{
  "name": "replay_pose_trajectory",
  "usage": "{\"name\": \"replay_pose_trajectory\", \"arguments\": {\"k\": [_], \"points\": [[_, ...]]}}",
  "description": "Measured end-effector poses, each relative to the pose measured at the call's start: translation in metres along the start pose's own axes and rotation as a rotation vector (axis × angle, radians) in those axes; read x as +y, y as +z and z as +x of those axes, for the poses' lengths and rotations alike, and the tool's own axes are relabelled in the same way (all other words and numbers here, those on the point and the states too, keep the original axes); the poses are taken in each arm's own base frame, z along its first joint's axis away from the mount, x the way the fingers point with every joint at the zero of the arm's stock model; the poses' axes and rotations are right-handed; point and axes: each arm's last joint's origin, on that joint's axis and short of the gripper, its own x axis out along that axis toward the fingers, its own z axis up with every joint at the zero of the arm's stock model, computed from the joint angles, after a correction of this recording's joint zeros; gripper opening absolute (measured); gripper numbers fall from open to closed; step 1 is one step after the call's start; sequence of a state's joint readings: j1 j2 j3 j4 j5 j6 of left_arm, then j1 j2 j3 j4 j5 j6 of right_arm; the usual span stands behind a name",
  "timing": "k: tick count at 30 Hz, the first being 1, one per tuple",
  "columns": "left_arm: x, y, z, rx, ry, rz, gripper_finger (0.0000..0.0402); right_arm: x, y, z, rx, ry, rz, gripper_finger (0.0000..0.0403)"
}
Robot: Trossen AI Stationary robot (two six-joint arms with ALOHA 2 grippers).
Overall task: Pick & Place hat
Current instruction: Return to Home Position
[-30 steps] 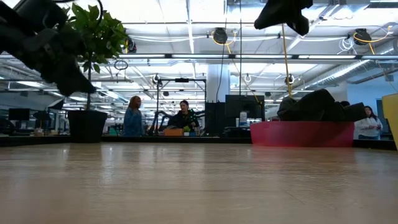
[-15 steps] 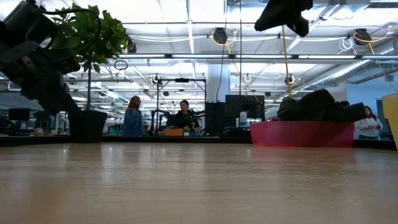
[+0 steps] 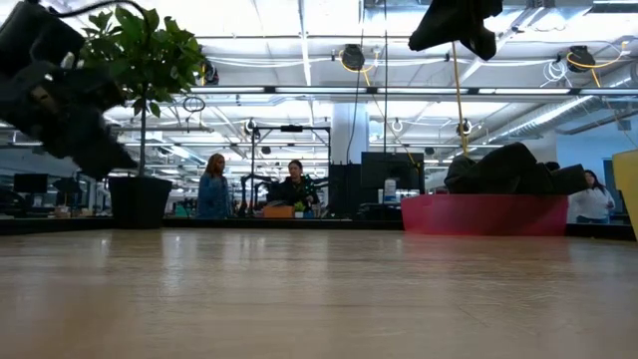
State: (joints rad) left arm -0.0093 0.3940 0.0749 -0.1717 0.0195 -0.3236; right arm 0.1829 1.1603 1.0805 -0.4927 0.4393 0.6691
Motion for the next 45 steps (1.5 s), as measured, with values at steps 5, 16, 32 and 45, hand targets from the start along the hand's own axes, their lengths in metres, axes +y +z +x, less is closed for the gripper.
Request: {"name": "replay_pose_trajectory", "arguments": {"k": [5,16,32,45], "points": [[0.001,0.003,0.0,-0.199,-0.011,0.02,0.0,0.0,-0.001,0.0,0.021,0.016,0.043,0.0],[0.002,0.002,0.0,-0.191,0.002,0.141,0.0003,-0.001,0.0,0.001,0.017,0.009,0.03,0.0],[0.005,0.003,0.003,-0.185,0.043,0.166,0.0056,-0.097,-0.102,0.075,-0.043,0.046,-0.149,0.0],[0.004,0.006,0.002,-0.228,0.034,0.166,0.0058,-0.14,-0.144,0.057,-0.324,0.177,-0.057,0.0]]}}
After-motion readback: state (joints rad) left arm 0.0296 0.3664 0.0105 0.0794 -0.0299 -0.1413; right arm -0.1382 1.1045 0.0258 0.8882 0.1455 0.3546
